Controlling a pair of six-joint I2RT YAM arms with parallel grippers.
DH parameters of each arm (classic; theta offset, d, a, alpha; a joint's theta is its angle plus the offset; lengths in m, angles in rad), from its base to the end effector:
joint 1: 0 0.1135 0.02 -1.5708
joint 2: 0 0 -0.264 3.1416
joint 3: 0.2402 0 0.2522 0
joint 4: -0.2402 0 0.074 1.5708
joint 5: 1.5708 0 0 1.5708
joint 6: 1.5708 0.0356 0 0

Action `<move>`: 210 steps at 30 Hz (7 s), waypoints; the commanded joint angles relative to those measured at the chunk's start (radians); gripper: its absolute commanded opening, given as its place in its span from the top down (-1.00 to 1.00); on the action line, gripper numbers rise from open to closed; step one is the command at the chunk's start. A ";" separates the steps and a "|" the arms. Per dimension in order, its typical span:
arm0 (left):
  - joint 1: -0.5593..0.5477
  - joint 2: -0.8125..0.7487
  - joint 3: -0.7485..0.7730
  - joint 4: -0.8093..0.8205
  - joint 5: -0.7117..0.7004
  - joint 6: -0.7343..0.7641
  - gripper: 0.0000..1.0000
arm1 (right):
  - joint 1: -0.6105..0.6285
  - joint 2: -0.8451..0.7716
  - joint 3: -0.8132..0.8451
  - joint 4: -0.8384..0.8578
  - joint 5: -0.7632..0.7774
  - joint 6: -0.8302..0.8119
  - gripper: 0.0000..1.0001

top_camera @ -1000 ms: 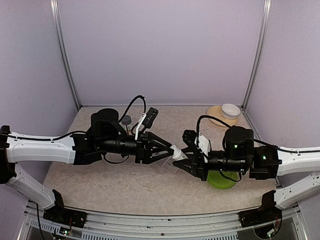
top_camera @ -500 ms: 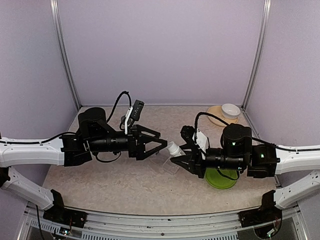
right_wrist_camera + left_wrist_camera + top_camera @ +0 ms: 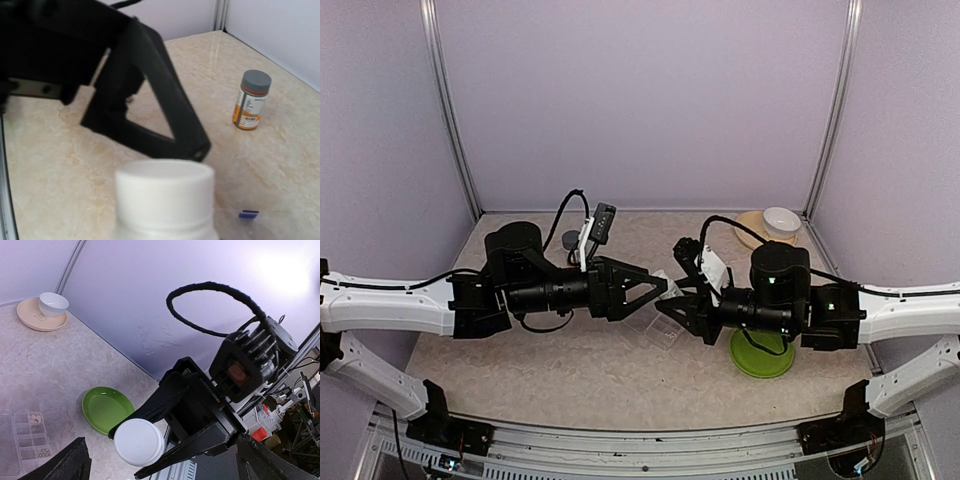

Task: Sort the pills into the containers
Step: Screw the lid of the pill bottle onto the pill bottle.

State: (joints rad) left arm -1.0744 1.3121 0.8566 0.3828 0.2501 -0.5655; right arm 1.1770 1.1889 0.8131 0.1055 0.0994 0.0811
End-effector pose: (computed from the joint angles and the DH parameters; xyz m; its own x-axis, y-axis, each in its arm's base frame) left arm 0.1385 -0.2742 0.3070 -0.5487 -0.0770 -0.8325 0.8000 0.2406 -0.5496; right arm 0.1095 0.2544 0.2952 -0.1736 -0.2077 -0.9627 -0.8710 0.4886 0.0517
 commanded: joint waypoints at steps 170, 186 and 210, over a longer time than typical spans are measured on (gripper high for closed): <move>0.027 0.021 0.090 -0.191 -0.092 -0.165 -0.72 | -0.042 0.009 0.026 -0.019 -0.051 -0.109 0.67; 0.029 0.107 0.204 -0.278 -0.022 -0.170 -0.29 | -0.027 0.022 0.026 -0.037 0.020 -0.119 0.67; 0.013 0.133 0.209 -0.278 0.009 -0.150 0.69 | -0.016 0.038 0.050 -0.059 0.022 -0.113 0.67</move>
State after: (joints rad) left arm -1.0496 1.4300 1.0386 0.1005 0.2310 -0.7322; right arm 1.1519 1.2175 0.8211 0.0448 0.1188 -0.0330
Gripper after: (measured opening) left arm 0.261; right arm 0.340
